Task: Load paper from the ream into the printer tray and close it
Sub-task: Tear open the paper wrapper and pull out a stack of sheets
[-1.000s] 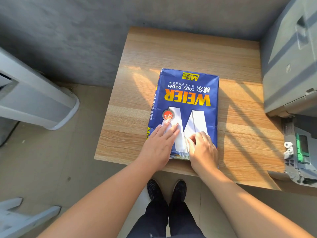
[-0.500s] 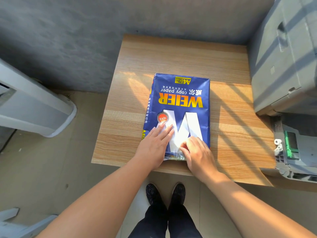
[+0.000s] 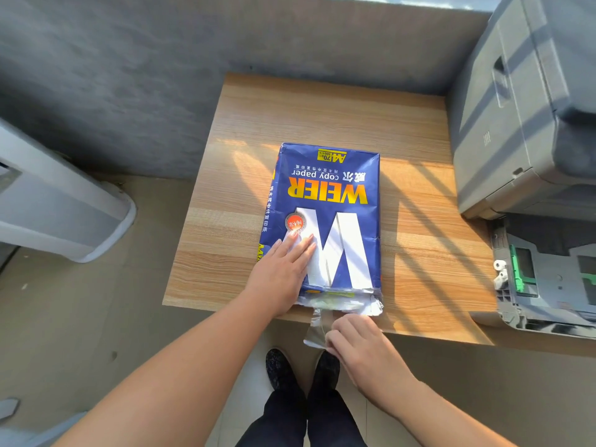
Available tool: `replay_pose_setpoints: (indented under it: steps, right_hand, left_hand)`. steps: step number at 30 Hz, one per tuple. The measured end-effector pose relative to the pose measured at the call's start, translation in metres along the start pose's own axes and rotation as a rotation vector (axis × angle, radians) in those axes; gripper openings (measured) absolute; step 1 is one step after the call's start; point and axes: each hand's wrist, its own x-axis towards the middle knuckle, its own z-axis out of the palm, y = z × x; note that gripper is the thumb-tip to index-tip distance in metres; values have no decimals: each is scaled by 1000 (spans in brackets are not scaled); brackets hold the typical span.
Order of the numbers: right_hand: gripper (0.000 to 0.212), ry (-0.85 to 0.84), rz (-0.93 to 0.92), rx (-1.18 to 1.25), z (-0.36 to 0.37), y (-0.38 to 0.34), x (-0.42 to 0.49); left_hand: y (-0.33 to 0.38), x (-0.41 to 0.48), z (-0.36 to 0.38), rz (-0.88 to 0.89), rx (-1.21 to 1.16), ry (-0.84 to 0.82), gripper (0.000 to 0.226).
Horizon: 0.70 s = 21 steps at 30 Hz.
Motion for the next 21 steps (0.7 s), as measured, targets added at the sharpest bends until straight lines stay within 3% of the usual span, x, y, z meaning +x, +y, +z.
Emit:
replay_pose_setpoints:
  steps: [4,8,14,18,21]
  right_hand:
    - [6,-28,44,54,6,-9,-8]
    - [3,-93,24,-39,20,-16,-15]
    - [21,-128,107,-113,32,-35,-14]
    - [33,-275,74,-214,29,-39,-31]
    - [45,-505,9,-206,19,-36,-43]
  left_hand:
    - [-1,0,-1,5,2,3,58]
    - [2,-3,-3,-13,23,6,57]
    - [13,-23,-7,-22,-78,79,68]
    - [14,-31,-2,-13,-43,65,76]
    - [18,-32,0,-13,-12,56,87]
